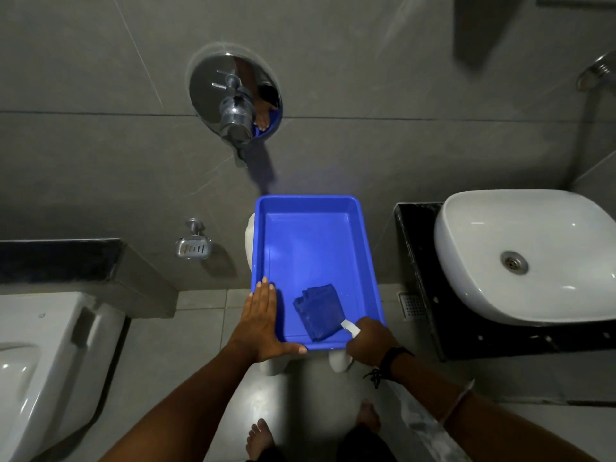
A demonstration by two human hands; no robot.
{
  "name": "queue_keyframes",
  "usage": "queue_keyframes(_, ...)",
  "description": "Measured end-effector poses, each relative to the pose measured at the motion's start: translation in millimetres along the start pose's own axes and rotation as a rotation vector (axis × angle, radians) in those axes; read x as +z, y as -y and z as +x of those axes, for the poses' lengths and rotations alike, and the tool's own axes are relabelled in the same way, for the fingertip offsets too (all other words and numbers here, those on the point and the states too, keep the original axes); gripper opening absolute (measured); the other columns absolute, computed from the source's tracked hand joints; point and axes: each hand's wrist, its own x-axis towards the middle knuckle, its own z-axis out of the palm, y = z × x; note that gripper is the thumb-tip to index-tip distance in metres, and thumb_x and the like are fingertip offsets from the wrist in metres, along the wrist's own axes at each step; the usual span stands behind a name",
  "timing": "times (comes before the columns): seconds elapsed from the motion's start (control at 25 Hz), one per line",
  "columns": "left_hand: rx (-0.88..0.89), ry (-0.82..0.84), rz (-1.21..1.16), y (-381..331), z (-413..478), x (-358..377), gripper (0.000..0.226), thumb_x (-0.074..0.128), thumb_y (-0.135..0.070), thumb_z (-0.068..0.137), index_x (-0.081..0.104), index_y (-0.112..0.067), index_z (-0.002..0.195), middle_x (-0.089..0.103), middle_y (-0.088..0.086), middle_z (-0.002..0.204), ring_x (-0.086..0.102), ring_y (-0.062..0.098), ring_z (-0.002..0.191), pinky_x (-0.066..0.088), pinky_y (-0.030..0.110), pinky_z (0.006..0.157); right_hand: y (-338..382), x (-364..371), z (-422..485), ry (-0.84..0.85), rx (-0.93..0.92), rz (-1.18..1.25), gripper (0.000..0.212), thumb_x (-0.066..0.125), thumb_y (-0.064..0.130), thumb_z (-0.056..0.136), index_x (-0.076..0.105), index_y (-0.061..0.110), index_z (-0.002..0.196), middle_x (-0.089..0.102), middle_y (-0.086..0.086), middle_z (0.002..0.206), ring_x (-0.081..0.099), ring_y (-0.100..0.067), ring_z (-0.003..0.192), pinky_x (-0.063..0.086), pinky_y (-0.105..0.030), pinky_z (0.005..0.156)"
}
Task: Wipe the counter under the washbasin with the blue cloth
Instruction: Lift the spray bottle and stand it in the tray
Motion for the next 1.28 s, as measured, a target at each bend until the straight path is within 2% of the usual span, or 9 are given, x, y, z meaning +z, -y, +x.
queue_keyframes(0.08, -0.005, -0.003, -0.001, -0.6, -0.8, -0.2, 0.153, 0.046, -0.101, 0.051, -0.021, -0.009, 0.152, -0.040, 0.003, 0.152, -0.031, 0.023, 0.145, -0.012, 0.039, 0.119, 3.1, -1.0, -0.6, -0.014, 0.023, -0.029, 0.019, 0.059, 0.022, 0.087, 0.043, 0.013, 0.088, 0.062, -0.014, 0.113, 0.061, -0.031, 0.106, 0.046, -0.030, 0.084)
queue_keyframes(0.16, -0.003, -0.001, -0.001, -0.3, -1.5, -1.3, 0.152, 0.046, -0.101, 0.051, -0.020, -0.009, 0.153, -0.037, 0.003, 0.153, -0.029, 0.023, 0.146, -0.011, 0.039, 0.119, 4.1, -1.4, -2.3, -0.013, 0.026, -0.047, 0.021, 0.059, 0.022, 0.087, 0.040, 0.014, 0.086, 0.062, -0.015, 0.115, 0.061, -0.032, 0.106, 0.047, -0.031, 0.084)
queue_keyframes(0.32, -0.015, 0.003, -0.023, -2.3, -1.1, -2.6, 0.151, 0.045, -0.101, 0.052, -0.020, -0.010, 0.153, -0.035, 0.003, 0.156, -0.027, 0.023, 0.147, -0.007, 0.041, 0.121, 8.2, -13.0, -12.4, -0.021, -0.074, 0.074, 0.016, 0.055, 0.006, 0.082, 0.042, 0.011, 0.075, 0.054, -0.015, 0.087, 0.053, -0.026, 0.078, 0.038, -0.030, 0.066)
queue_keyframes(0.44, -0.040, -0.007, -0.053, -2.2, -1.8, -5.9, 0.147, 0.042, -0.101, 0.055, -0.019, -0.010, 0.153, -0.030, 0.005, 0.160, -0.025, 0.023, 0.148, -0.009, 0.039, 0.119, 25.6, -46.1, -24.0, -0.213, -0.215, 0.316, 0.005, 0.054, -0.008, 0.076, 0.055, -0.007, 0.080, 0.056, -0.029, 0.082, 0.054, -0.038, 0.071, 0.042, -0.042, 0.063)
queue_keyframes(0.68, -0.025, -0.008, -0.054, -1.9, -0.8, -10.3, 0.143, 0.040, -0.100, 0.058, -0.019, -0.011, 0.153, -0.033, 0.004, 0.158, -0.024, 0.024, 0.148, -0.011, 0.038, 0.118, 97.2, -142.8, -20.1, -0.516, -0.531, 0.512, 0.014, 0.056, -0.003, 0.080, 0.061, 0.003, 0.093, 0.053, -0.007, 0.070, 0.043, -0.016, 0.054, 0.035, -0.016, 0.045)
queue_keyframes(0.92, -0.042, -0.014, -0.079, -7.0, 5.3, -11.9, 0.139, 0.049, -0.092, 0.065, -0.016, -0.007, 0.154, -0.024, 0.012, 0.163, -0.021, 0.027, 0.151, -0.012, 0.038, 0.119, 154.4, -159.4, 59.8, -0.698, -0.576, 0.788, 0.024, 0.051, -0.010, 0.081, 0.059, -0.006, 0.104, 0.053, -0.012, 0.086, 0.048, -0.021, 0.073, 0.041, -0.016, 0.058)
queue_keyframes(1.08, -0.062, -0.012, -0.116, -7.5, 9.5, -11.6, 0.136, 0.052, -0.088, 0.068, -0.017, -0.007, 0.154, -0.024, 0.011, 0.163, -0.021, 0.025, 0.150, -0.012, 0.038, 0.119, 171.3, -136.0, 116.7, -0.657, -0.557, 0.765, 0.031, 0.050, -0.009, 0.082, 0.057, -0.007, 0.111, 0.053, -0.010, 0.091, 0.049, -0.021, 0.081, 0.036, 0.001, 0.056)
queue_keyframes(1.16, -0.065, -0.018, -0.112, -6.5, 10.9, -10.1, 0.135, 0.053, -0.086, 0.070, -0.015, -0.006, 0.154, -0.023, 0.011, 0.163, -0.021, 0.025, 0.150, -0.013, 0.037, 0.119, 175.9, -131.5, 135.9, -0.641, -0.521, 0.786, 0.032, 0.050, -0.007, 0.083, 0.056, -0.005, 0.115, 0.054, -0.009, 0.093, 0.049, -0.021, 0.081, 0.037, -0.002, 0.056)
queue_keyframes(1.28, -0.070, -0.053, -0.124, -6.4, 15.0, -6.5, 0.130, 0.051, -0.085, 0.073, -0.013, -0.006, 0.155, -0.024, 0.008, 0.162, -0.020, 0.023, 0.150, -0.012, 0.036, 0.118, 179.6, -130.5, 151.1, -0.590, -0.504, 0.777, 0.028, 0.051, -0.001, 0.083, 0.057, 0.001, 0.111, 0.051, -0.008, 0.094, 0.048, -0.020, 0.079, 0.042, -0.022, 0.069)
